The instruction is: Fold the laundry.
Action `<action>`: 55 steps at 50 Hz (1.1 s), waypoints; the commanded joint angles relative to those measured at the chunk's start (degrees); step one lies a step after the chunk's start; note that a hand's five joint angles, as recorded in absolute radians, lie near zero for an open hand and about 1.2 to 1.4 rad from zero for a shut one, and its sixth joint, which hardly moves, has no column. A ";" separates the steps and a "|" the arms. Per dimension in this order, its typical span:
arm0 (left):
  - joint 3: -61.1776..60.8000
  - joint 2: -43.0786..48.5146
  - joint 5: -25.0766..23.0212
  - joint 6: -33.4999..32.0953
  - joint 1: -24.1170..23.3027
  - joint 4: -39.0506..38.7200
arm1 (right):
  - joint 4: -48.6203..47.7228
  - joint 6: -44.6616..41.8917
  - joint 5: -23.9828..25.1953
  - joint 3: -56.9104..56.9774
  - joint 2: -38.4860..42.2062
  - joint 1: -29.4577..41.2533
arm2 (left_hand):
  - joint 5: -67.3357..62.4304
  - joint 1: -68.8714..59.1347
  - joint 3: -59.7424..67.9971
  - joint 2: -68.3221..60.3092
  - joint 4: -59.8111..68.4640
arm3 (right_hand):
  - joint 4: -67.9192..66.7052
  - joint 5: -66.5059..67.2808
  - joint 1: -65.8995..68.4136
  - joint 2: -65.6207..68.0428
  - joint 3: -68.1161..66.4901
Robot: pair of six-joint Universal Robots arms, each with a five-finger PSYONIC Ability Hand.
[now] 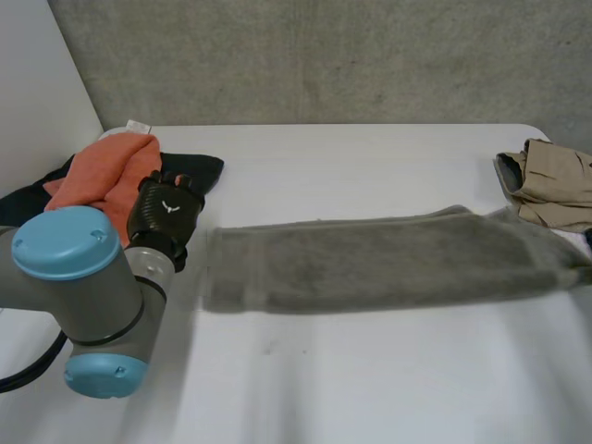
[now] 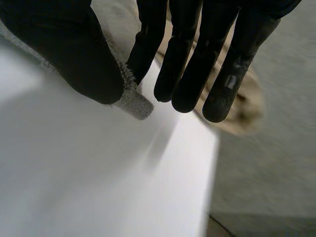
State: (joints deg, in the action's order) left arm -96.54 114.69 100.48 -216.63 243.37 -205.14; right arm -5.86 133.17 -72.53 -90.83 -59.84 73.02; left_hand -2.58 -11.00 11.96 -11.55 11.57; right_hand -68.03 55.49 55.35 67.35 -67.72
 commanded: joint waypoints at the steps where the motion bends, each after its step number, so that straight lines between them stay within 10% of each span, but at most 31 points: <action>1: -1.20 -1.58 -0.02 0.07 0.09 0.00 | 0.32 -7.04 -0.50 2.58 -2.56 -6.75 | 2.58 1.00 -1.96 1.55 -1.57 | -11.97 14.51 24.65 12.65 -12.28; 5: -1.46 -1.84 0.07 0.07 0.09 0.00 | 0.32 -8.19 0.37 3.12 -3.53 -5.26 | 2.58 1.00 -1.96 1.55 -1.57 | -11.97 14.51 24.65 12.65 -12.28; 18: -2.95 -7.10 0.07 0.76 1.05 0.09 | -5.38 -1.86 5.64 6.88 -7.84 30.56 | 2.58 1.00 -1.96 1.55 -1.57 | -11.97 14.51 24.65 12.65 -12.28; 29: -5.06 -9.40 -0.20 4.28 1.67 0.44 | -6.18 -2.13 8.63 12.60 5.15 55.02 | 2.58 1.00 -1.96 1.55 -1.57 | -11.97 14.51 24.65 12.65 -12.28; 35: -5.50 -9.31 -0.20 4.28 1.23 0.18 | -6.18 -1.86 8.38 13.57 8.77 56.44 | 2.58 1.00 -1.96 1.55 -1.57 | -11.97 14.51 24.65 12.65 -12.28; 37: -5.15 -9.31 -0.20 4.28 1.06 0.18 | -6.09 -1.51 7.41 13.66 8.60 56.27 | 2.58 1.00 -1.96 1.55 -1.57 | 35.77 -33.23 -23.09 -35.10 35.47; 40: -4.54 -9.22 -0.20 4.29 0.79 0.09 | -6.18 0.76 6.01 13.49 7.98 55.92 | 2.58 1.00 -1.96 1.55 -1.57 | 58.03 -55.49 -45.35 -57.35 57.72; 55: 5.74 -2.55 -1.87 4.81 -12.47 0.09 | 1.11 30.57 -3.49 -0.21 -6.69 37.47 | 2.37 0.79 -1.75 1.34 -1.35 | 58.03 -55.49 -45.35 -57.35 57.72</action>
State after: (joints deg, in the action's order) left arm -95.59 107.58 99.32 -212.19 236.66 -205.14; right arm -9.65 158.77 -75.81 -84.82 -63.32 117.16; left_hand -2.59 -11.00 11.96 -11.56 11.56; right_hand -13.41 3.89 11.63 12.63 -11.91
